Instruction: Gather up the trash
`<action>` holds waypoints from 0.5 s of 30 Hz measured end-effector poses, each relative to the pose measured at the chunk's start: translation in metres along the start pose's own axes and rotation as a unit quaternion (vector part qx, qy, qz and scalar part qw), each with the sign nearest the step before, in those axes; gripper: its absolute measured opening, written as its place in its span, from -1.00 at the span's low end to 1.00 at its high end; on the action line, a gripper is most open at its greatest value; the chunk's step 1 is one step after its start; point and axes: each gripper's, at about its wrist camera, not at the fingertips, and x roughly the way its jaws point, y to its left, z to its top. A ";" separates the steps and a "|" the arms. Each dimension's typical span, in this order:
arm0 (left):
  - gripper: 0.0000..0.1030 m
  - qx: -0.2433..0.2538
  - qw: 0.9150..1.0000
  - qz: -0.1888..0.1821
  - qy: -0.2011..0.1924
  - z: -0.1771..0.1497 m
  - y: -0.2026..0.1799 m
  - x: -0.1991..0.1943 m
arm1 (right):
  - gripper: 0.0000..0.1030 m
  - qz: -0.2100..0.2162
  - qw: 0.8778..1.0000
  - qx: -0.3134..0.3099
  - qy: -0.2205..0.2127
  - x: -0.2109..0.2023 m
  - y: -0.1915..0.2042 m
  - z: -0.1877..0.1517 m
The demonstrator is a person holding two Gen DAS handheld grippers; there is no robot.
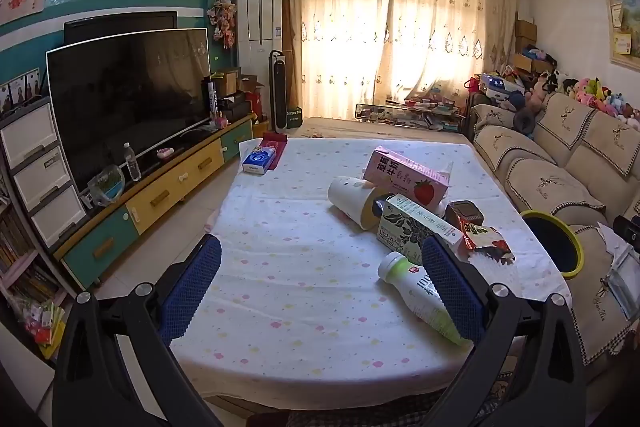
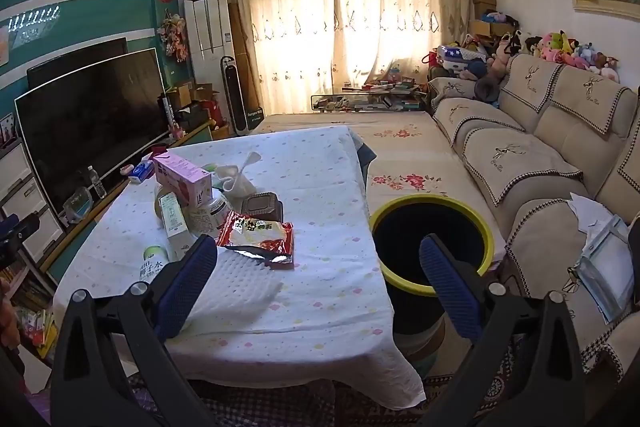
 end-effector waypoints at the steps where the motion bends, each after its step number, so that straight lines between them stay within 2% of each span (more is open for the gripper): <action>1: 0.92 0.000 1.000 0.000 0.000 0.000 0.000 0.000 | 0.87 0.001 1.000 0.001 0.004 0.000 0.000 0.000; 15: 0.92 -0.002 1.000 -0.004 0.005 -0.006 -0.003 0.004 | 0.87 0.002 1.000 0.002 0.010 0.006 -0.002 -0.001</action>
